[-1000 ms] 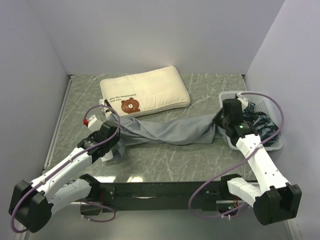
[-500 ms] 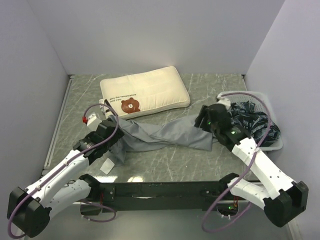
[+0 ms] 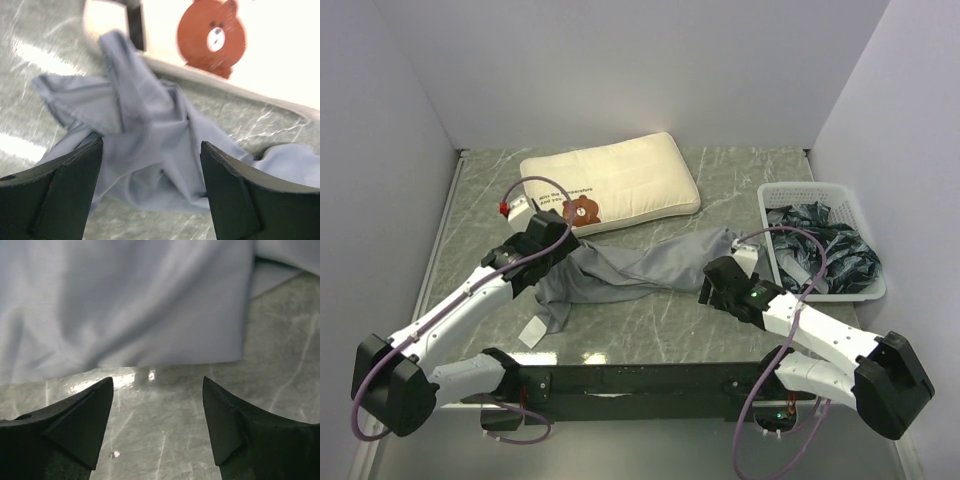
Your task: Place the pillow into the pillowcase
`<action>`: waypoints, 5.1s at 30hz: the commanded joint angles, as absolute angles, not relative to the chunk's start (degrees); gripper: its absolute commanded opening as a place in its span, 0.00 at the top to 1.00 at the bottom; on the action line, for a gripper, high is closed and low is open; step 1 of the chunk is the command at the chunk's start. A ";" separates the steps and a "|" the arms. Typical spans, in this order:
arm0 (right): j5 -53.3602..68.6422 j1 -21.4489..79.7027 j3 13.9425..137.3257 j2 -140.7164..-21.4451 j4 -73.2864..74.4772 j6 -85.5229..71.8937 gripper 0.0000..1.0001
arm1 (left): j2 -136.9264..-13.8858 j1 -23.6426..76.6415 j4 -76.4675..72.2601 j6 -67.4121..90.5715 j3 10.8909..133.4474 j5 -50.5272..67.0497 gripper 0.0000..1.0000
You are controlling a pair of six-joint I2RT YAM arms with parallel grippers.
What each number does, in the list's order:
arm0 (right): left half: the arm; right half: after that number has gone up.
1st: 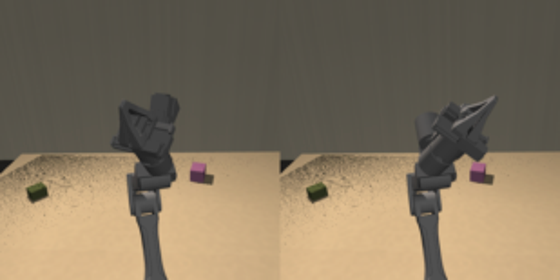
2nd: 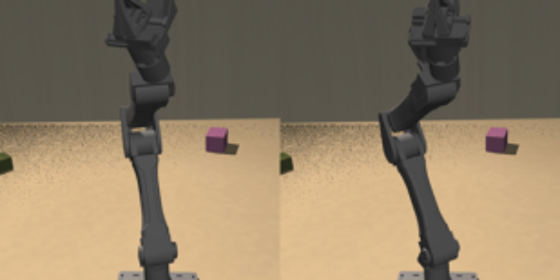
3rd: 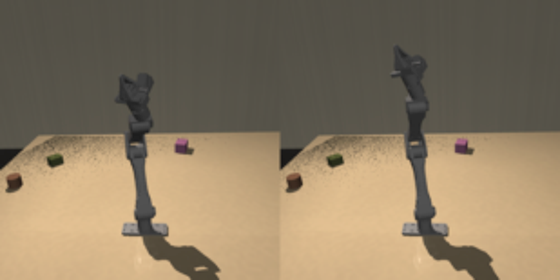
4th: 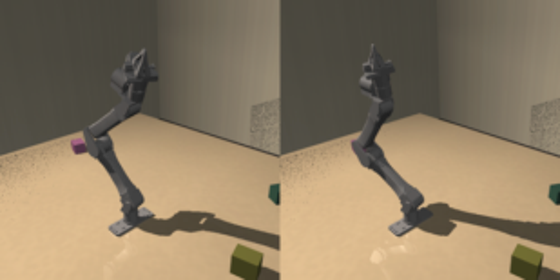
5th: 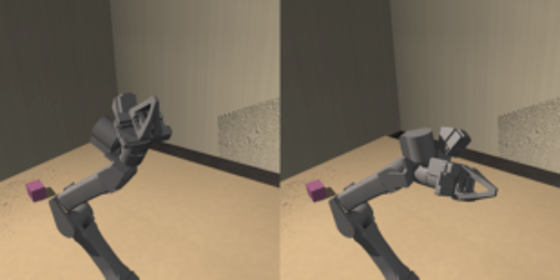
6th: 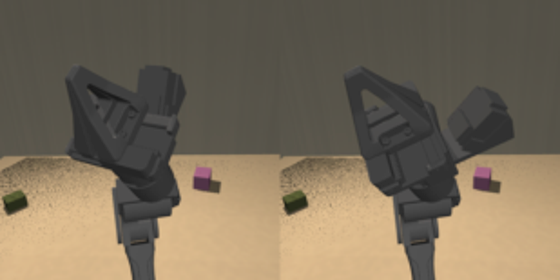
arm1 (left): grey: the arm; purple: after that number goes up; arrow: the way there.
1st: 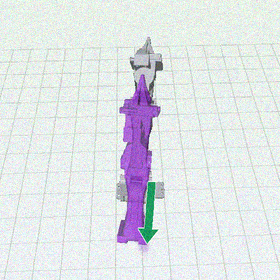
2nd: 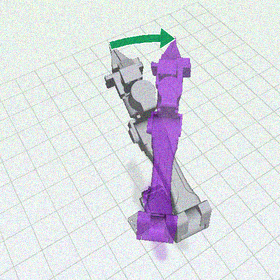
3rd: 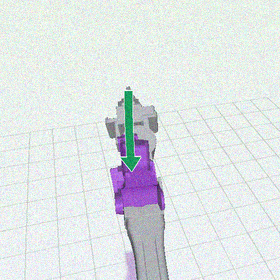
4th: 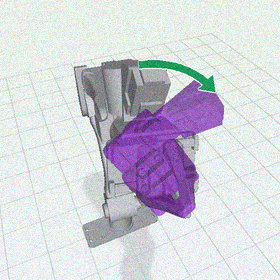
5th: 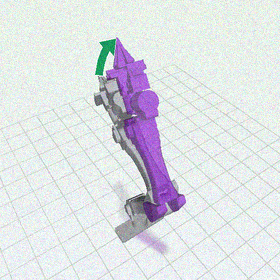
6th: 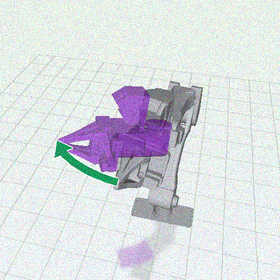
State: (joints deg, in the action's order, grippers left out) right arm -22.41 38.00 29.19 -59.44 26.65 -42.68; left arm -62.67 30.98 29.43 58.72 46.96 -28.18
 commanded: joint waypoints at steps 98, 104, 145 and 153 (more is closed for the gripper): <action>-9.32 3.43 99.13 -60.55 45.26 -40.34 1.00 | -52.74 7.65 36.83 53.62 72.87 -24.62 0.99; -1.68 3.43 95.20 -69.59 40.61 -38.06 0.99 | -52.11 7.73 36.04 51.68 72.68 -22.94 0.99; -15.73 54.14 22.76 -54.48 18.01 -60.82 0.21 | -69.96 -2.37 29.00 52.21 67.68 -14.24 0.99; -16.35 56.07 22.85 -60.45 15.03 -62.05 0.38 | -69.43 -2.29 28.13 50.89 66.53 -13.36 0.99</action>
State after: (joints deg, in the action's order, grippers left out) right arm -14.26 55.55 22.15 -57.60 18.50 -60.71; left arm -71.44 -2.17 30.22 52.18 67.13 -14.61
